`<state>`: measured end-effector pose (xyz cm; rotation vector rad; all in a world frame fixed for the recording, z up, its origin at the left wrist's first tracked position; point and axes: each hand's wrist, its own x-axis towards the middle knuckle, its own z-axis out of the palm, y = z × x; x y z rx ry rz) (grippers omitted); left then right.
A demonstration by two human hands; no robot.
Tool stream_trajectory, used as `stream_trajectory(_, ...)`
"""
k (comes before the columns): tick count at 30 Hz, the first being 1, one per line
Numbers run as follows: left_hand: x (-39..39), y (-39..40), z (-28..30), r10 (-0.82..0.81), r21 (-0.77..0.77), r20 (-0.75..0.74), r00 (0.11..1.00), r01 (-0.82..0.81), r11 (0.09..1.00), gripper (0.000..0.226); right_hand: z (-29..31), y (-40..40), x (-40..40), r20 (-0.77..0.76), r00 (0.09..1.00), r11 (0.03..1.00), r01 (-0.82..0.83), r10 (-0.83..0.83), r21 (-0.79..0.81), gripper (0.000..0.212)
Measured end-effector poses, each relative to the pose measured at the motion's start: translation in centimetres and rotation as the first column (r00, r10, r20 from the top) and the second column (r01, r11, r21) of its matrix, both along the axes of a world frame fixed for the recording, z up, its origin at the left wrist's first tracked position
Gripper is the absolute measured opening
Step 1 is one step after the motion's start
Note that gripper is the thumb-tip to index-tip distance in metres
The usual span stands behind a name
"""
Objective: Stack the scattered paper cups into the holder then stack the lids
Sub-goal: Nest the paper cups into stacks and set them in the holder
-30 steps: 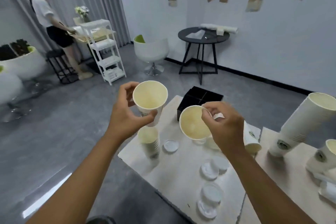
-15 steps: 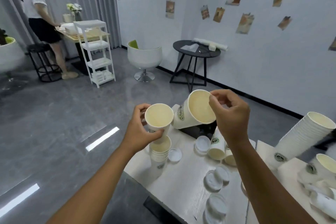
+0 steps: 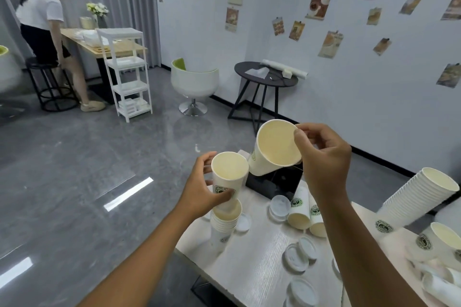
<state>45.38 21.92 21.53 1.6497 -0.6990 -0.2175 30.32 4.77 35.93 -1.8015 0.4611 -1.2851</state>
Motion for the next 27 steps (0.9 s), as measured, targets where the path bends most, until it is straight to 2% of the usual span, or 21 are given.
stream_trajectory(9,-0.1,-0.7,-0.4,-0.036,0.020,0.019,0.999,0.035,0.999,0.091,0.6,-0.1,-0.3,0.004,0.998,0.996,0.062,-0.062,-0.066,0.011)
stream_trajectory(22,-0.3,0.1,-0.9,-0.052,0.065,0.055,0.997,0.048,0.997,0.090,1.6,-0.4,-0.9,0.075,0.995,0.997,0.074,-0.072,-0.018,0.012)
stream_trajectory(27,-0.8,0.0,-2.6,-0.066,0.116,0.029,0.997,0.063,0.991,0.091,1.2,-0.3,-0.7,0.051,0.998,1.000,0.028,-0.027,-0.003,0.015)
